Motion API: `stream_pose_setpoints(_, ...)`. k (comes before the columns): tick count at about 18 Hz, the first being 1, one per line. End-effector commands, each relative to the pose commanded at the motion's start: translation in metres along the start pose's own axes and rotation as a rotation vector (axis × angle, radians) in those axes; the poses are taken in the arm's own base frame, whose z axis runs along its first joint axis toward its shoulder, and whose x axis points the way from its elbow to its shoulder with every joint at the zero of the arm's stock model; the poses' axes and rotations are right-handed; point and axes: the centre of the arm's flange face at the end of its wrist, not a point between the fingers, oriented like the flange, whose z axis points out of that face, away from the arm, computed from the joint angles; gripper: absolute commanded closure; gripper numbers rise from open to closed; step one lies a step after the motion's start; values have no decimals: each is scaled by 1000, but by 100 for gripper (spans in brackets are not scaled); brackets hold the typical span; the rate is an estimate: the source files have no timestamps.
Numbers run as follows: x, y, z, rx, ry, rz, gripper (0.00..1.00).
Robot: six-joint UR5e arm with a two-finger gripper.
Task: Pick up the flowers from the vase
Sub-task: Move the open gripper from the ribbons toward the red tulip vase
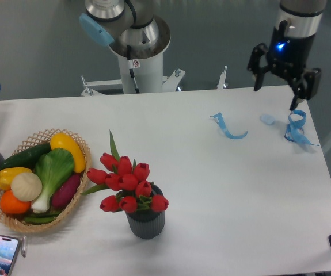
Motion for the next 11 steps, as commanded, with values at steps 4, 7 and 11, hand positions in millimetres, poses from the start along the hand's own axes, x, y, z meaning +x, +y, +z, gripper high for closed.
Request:
stream_pose_setpoints(4, 7, -11, 21, 186, -85, -167, 0)
stream_pose_setpoints(7, 11, -19, 27, 232, -81, -205, 0)
stream_pose_setpoints(11, 22, -42, 49, 249, -25, -225, 0)
